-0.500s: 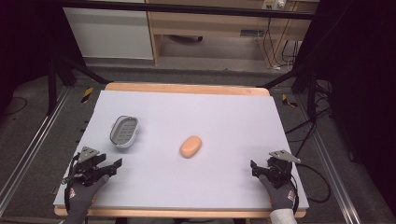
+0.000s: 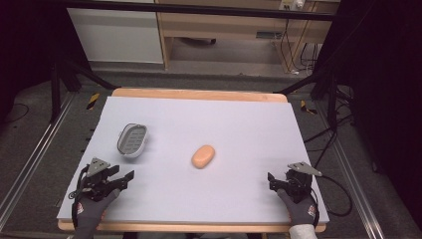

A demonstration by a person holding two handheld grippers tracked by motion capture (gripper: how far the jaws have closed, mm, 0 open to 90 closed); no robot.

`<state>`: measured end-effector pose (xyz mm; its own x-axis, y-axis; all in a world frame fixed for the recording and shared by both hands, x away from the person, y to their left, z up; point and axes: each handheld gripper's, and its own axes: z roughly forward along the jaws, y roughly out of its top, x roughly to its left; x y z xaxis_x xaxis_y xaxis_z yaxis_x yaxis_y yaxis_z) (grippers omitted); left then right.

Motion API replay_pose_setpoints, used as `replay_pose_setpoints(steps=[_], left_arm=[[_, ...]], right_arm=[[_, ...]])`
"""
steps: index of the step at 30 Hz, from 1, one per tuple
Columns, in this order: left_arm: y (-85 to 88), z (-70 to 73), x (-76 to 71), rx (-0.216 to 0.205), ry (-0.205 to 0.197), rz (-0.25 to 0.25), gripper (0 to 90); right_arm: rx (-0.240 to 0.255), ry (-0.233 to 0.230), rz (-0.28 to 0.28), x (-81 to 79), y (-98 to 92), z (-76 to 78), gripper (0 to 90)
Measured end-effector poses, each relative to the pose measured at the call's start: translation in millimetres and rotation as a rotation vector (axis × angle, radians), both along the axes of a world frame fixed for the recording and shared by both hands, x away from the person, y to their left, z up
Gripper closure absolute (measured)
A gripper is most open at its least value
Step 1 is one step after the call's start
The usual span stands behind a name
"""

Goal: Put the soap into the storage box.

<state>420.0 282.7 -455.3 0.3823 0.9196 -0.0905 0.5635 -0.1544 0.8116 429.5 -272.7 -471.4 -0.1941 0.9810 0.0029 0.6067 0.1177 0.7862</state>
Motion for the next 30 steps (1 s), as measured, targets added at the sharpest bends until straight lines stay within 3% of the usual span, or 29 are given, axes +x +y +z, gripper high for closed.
replay_pose_setpoints(steps=[18,30], left_arm=[[-31.2,6.3,-0.7,0.011,-0.001,-0.102,33.2],[-47.1,14.4,1.0,0.023,-0.005,-0.142,31.6]], right_arm=[[-0.024,-0.003,0.008,-0.6,4.6,0.5,8.5],[-0.034,-0.018,0.022,-2.0,10.2,2.1,7.4]])
